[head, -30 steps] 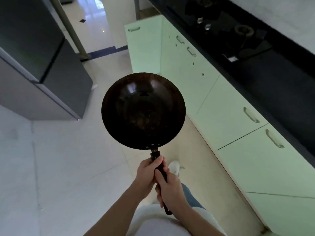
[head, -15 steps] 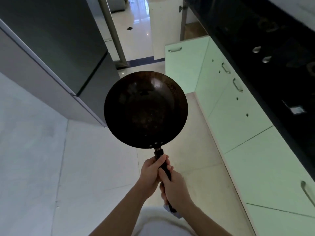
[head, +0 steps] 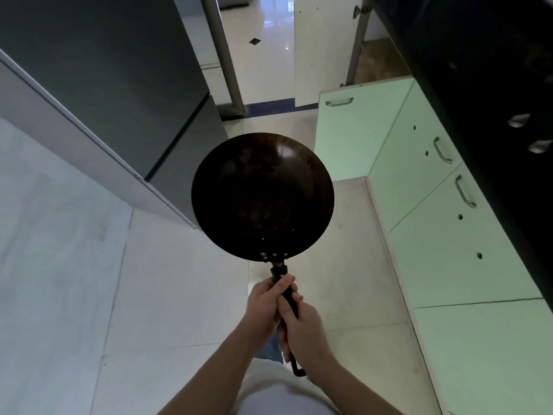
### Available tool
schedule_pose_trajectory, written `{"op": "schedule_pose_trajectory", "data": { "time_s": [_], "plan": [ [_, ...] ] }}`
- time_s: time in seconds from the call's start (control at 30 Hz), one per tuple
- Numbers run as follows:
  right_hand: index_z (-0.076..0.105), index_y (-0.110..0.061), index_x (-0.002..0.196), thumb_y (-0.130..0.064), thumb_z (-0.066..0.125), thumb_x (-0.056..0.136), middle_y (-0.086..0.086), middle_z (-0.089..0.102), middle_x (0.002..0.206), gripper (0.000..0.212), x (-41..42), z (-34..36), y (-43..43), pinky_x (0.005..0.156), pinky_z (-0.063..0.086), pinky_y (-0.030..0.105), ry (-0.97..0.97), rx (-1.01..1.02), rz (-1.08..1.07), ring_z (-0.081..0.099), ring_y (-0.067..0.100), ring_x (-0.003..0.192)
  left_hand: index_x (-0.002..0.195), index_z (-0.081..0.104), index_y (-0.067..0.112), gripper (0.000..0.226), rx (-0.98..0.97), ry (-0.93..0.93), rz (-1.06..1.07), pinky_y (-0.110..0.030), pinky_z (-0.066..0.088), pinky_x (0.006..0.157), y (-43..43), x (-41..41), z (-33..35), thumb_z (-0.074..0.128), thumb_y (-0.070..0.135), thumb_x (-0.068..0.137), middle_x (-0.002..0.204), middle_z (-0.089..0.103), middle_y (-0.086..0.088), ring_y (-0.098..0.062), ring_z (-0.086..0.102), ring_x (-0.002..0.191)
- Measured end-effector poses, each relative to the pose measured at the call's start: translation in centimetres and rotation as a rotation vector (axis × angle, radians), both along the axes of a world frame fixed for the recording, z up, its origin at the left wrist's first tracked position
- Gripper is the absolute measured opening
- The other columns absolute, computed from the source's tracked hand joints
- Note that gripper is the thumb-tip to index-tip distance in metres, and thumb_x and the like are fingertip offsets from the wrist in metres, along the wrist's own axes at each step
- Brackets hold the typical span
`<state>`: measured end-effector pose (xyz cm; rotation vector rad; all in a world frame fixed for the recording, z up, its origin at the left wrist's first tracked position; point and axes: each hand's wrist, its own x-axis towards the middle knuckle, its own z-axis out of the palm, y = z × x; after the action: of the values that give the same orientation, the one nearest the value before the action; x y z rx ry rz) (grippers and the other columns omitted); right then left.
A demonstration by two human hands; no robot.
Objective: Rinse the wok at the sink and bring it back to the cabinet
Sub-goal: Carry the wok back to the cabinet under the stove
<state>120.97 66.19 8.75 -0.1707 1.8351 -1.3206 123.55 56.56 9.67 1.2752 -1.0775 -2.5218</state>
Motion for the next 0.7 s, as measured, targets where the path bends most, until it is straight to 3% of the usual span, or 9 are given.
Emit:
{"op": "schedule_pose_trajectory", "data": {
  "time_s": [0.3,0.5,0.7],
  "plan": [
    [0.058,-0.016,0.070,-0.033,0.049,0.102,0.004,0.056,0.054,0.037,-7.8,0.3,-13.9,0.047,0.041,0.033,0.054,0.008,-0.009,0.048,0.015,0.040,0.099,0.059,-0.004,0.015,-0.027,0.085,-0.079,-0.031,0.056,0.073,-14.5,-7.9,-0.2,0.054,0.009,0.097,0.077,0.059,-0.011,-0.019,0.060,0.067],
    [0.055,-0.011,0.072,-0.028,0.049,0.103,0.002,0.053,0.050,0.036,-11.6,2.2,-24.1,0.041,0.039,0.028,0.004,-0.025,-0.101,0.046,0.015,0.036,0.094,0.063,-0.003,0.017,-0.078,0.086,-0.178,-0.042,0.049,0.088,-24.8,-12.1,1.2,0.057,0.012,0.096,0.076,0.061,-0.011,-0.019,0.062,0.068],
    [0.055,-0.010,0.075,-0.026,0.047,0.104,0.004,0.052,0.050,0.035,-14.6,2.2,-30.2,0.037,0.040,0.026,0.003,-0.008,-0.112,0.046,0.013,0.034,0.094,0.063,-0.002,0.018,-0.064,0.069,-0.204,-0.041,0.050,0.086,-31.0,-15.3,0.8,0.056,0.014,0.096,0.076,0.060,-0.011,-0.020,0.063,0.071]
  ]
}}
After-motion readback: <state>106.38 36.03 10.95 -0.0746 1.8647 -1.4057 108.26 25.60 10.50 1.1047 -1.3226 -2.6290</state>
